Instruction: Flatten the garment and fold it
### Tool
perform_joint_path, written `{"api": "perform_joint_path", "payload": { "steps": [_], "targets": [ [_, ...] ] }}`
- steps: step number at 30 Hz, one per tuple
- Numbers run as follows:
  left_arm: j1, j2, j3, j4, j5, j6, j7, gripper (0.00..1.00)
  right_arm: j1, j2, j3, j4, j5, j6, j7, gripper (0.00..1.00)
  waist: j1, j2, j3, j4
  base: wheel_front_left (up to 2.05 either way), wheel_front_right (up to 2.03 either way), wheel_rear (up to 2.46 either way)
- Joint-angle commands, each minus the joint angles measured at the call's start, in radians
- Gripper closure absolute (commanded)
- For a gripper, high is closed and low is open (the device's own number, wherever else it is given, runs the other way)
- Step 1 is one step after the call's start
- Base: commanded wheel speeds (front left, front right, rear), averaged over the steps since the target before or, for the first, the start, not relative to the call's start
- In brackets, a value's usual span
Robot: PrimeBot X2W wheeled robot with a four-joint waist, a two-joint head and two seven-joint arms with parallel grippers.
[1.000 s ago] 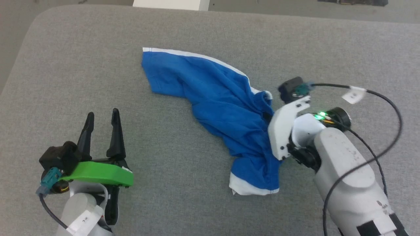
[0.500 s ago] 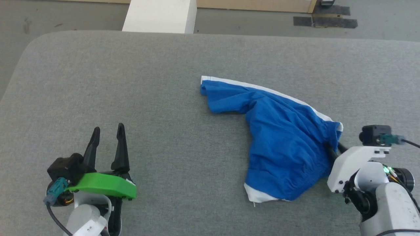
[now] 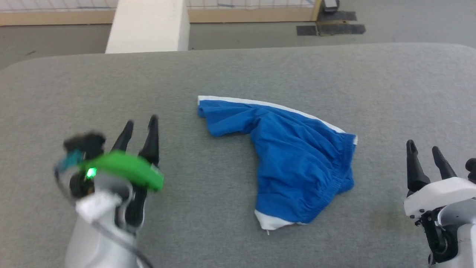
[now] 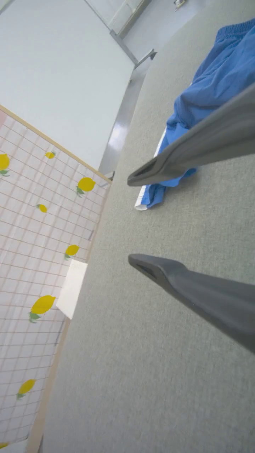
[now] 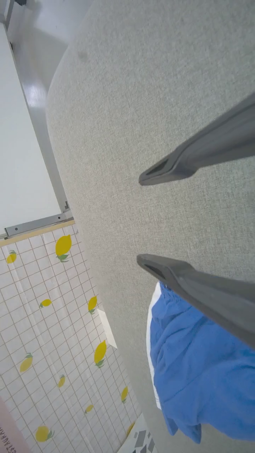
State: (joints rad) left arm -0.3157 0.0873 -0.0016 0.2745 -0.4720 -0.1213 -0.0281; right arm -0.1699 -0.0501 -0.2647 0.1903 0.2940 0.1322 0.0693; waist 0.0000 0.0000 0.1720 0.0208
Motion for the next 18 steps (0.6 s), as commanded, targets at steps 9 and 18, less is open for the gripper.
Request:
{"api": "perform_joint_path", "payload": {
  "steps": [9, 18],
  "targets": [
    [-0.293, 0.076, -0.098, 0.132, -0.033, 0.093, 0.621, 0.0, -0.038, 0.0, 0.075, 0.008, 0.04, -0.002, -0.057, 0.0, 0.0, 0.0, 0.131, -0.182, 0.0, 0.0, 0.0],
    [-0.293, 0.121, -0.189, 0.146, 0.029, 0.105, 0.787, 0.0, -0.037, 0.0, 0.074, 0.048, 0.058, -0.002, -0.111, 0.0, 0.0, 0.0, 0.172, -0.217, 0.0, 0.0, 0.0]
  ]
}}
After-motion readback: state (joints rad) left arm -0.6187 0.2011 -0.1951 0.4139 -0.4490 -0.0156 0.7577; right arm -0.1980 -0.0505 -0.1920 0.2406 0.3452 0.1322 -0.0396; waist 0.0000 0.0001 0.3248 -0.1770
